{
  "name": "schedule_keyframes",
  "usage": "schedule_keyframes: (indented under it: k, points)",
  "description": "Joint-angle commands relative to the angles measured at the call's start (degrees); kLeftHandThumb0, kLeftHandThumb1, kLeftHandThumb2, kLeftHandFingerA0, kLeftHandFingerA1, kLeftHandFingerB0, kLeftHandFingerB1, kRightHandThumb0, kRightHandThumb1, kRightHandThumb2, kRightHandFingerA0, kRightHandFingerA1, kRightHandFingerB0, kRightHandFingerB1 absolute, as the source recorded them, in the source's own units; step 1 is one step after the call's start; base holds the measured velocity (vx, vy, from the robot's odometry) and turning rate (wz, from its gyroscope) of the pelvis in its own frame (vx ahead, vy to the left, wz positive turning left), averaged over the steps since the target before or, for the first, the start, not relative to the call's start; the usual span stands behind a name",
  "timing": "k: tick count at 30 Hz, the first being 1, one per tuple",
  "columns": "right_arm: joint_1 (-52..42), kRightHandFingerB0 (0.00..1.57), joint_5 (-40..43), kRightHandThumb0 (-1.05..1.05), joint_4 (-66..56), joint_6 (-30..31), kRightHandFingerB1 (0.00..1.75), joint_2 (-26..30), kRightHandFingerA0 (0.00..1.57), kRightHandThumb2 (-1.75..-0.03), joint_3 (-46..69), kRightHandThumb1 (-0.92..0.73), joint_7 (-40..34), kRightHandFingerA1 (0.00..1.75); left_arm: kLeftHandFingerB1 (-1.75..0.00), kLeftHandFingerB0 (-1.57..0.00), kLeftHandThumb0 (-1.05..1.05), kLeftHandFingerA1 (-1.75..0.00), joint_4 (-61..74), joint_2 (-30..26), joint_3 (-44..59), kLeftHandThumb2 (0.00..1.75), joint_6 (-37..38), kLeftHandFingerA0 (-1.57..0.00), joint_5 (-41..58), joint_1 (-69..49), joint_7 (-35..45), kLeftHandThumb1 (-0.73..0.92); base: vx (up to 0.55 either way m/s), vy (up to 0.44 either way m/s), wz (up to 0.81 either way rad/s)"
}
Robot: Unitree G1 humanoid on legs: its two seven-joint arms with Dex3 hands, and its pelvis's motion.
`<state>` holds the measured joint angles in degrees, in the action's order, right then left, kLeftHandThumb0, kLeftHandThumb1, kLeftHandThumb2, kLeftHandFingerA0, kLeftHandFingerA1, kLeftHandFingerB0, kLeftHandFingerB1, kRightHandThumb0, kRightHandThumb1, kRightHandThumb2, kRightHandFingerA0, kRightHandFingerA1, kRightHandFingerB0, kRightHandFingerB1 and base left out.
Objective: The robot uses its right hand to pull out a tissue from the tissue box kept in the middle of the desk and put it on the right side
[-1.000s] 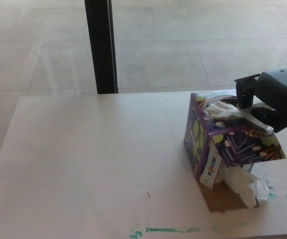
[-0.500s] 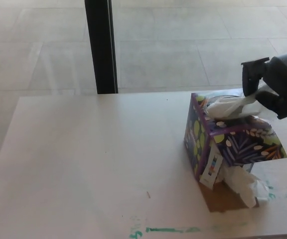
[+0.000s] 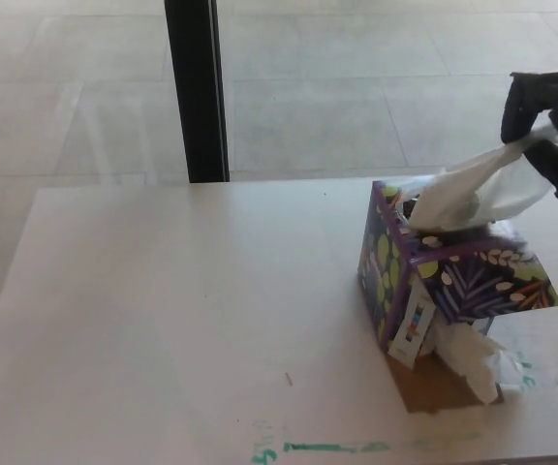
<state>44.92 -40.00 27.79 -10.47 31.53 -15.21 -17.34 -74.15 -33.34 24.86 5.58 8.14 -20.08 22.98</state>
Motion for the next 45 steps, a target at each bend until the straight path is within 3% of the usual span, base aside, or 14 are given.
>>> schedule_keyframes:
  k: [1, 5, 6, 7, 24, 25, 26, 32, 33, 34, 35, 37, 40, 45]
  points:
    - [3.53, 0.83, 3.84, -0.19, 2.93, 4.05, 1.60, -2.08, 0.98, -1.18, 13.00, -0.46, -20.71, 1.75, -0.42, -0.45, -0.85, -0.50, -0.55, -0.13, -0.18, 0.72, 1.04, -0.61, 0.13, -1.80, -0.46, 0.92, 0.00, 0.000, 0.00]
    - [3.82, 0.79, 1.76, -0.18, 4.19, 2.13, 1.61, -0.63, 0.97, -1.18, 12.66, -0.47, -21.12, 1.75, -0.43, -0.46, -0.84, -0.51, -0.46, -0.23, 0.25, 0.70, 0.98, -0.63, 0.53, -2.36, -0.81, 0.92, 0.00, 0.000, 0.00]
    - [4.03, 1.04, 1.48, -0.26, 4.34, 1.79, 1.30, 0.07, 1.25, -1.16, 12.67, -0.46, -20.65, 1.42, -0.42, -0.45, -0.85, -0.49, -0.30, -0.35, -0.44, 0.74, 1.30, -0.61, -0.18, -2.54, -1.18, 0.92, 0.00, 0.000, 0.00]
    - [4.51, 0.80, 1.11, -0.21, 4.89, 0.75, 1.61, 1.25, 0.98, -1.26, 12.86, -0.43, -20.90, 1.75, -0.41, -0.47, -0.85, -0.47, -0.52, -0.39, -0.27, 0.70, 1.02, -0.59, -0.04, -2.84, -1.07, 0.92, 0.00, 0.000, 0.00]
    - [12.95, 0.82, 0.91, -0.22, 12.88, -0.15, 1.60, 9.22, 1.00, -1.25, 18.89, -0.44, -23.91, 1.75, -0.43, -0.44, -0.83, -0.48, -0.92, -0.75, -1.01, 0.72, 2.61, -0.60, -0.39, -4.25, -0.70, 0.92, 0.00, 0.000, 0.00]
    - [13.64, 1.06, 0.31, -0.30, 13.95, -0.29, 1.30, 10.11, 1.27, -1.18, 18.69, -0.44, -25.09, 1.43, -0.43, -0.45, -0.83, -0.48, -1.02, -0.74, -0.92, 0.71, 2.64, -0.61, -0.36, -4.44, -1.28, 0.92, 0.00, 0.000, 0.00]
    - [14.09, 0.82, 0.95, -0.24, 14.33, -0.73, 1.61, 10.98, 1.01, -1.25, 19.02, -0.43, -24.05, 1.75, -0.41, -0.45, -0.84, -0.47, -1.10, -0.87, -0.49, 0.70, 1.45, -0.60, 0.21, -4.28, -0.61, 0.92, 0.00, 0.000, 0.00]
    - [16.76, 0.82, 0.59, -0.26, 17.46, -0.71, 1.62, 17.12, 1.01, -1.23, 18.48, -0.45, -24.42, 1.75, -0.43, -0.45, -0.82, -0.52, -1.16, -1.20, -0.85, 0.73, 1.62, -0.60, -0.09, -4.59, -0.92, 0.92, 0.00, 0.000, 0.00]
    - [17.03, 0.76, 0.56, -0.26, 17.67, -0.83, 1.70, 17.66, 1.02, -1.11, 18.43, -0.46, -25.00, 1.75, -0.42, -0.42, -0.84, -0.51, -1.11, -1.37, -1.26, 0.75, 1.58, -0.56, -0.45, -4.59, -0.64, 0.92, 0.00, 0.000, 0.00]
    - [17.23, 0.86, 0.55, -0.25, 17.87, -1.18, 1.43, 18.36, 1.03, -1.06, 18.46, -0.45, -25.65, 1.75, -0.54, -0.36, -0.79, -0.60, -1.09, -1.30, -0.71, 1.11, 1.84, -0.49, 0.18, -4.69, 0.19, 0.76, 0.00, 0.000, 0.00]
    - [17.03, 0.92, 0.38, -0.23, 18.06, -1.75, 1.37, 19.05, 1.03, -1.09, 18.18, -0.41, -26.18, 1.73, -0.43, -0.43, -0.83, -0.49, -1.13, -1.18, -0.52, 0.69, 2.16, -0.61, 0.38, -4.78, -0.05, 0.91, 0.00, 0.000, 0.00]
    - [15.73, 0.98, -0.73, -0.23, 17.67, -1.97, 1.25, 20.62, 1.06, -1.11, 16.92, -0.42, -25.75, 1.66, -0.43, -0.43, -0.83, -0.49, -1.07, -1.30, -1.35, 0.74, 3.03, -0.59, -0.60, -5.23, -0.45, 0.92, 0.00, 0.000, 0.00]
    - [13.47, 0.89, -0.26, -0.27, 16.75, -3.57, 1.47, 20.96, 1.05, -1.22, 15.98, -0.41, -25.17, 1.63, -0.43, -0.44, -0.83, -0.48, -1.10, -1.08, -0.61, 0.72, 2.57, -0.56, 0.31, -4.92, -0.55, 0.92, 0.00, 0.000, 0.00]
    - [6.35, 0.86, 0.49, -0.24, 13.90, -6.67, 1.45, 18.94, 1.02, -1.27, 13.69, -0.36, -24.71, 1.65, -0.43, -0.44, -0.83, -0.49, -1.07, -0.86, -0.62, 0.73, 2.35, -0.61, 0.22, -4.34, -0.93, 0.92, 0.00, 0.000, 0.00]
